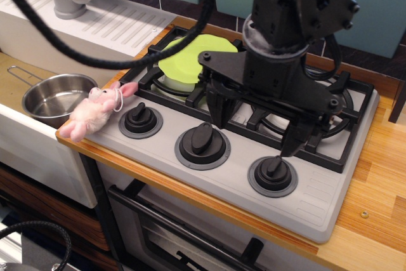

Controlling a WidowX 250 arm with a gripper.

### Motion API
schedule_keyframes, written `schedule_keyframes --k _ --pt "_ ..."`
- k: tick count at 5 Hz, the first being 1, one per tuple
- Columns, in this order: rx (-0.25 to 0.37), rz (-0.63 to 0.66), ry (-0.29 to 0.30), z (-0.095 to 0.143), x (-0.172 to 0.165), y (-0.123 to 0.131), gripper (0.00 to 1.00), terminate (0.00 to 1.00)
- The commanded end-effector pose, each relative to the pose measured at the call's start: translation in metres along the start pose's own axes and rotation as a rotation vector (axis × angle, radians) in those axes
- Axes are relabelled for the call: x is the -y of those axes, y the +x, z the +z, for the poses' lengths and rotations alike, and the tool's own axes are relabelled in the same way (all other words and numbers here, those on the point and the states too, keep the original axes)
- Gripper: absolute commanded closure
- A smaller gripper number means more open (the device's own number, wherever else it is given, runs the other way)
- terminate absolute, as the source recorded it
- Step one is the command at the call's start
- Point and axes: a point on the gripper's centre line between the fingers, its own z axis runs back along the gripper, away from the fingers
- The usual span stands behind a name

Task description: End effector reaching knife

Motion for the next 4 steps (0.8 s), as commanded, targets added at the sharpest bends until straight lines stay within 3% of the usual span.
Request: schedule_keyframes --k 1,4 --pt "0.0 0.0 0.0 0.0 0.0 0.0 0.0 0.0" --pt "0.044 0.069 0.041 -0.025 0.054 0.059 0.0 0.0"
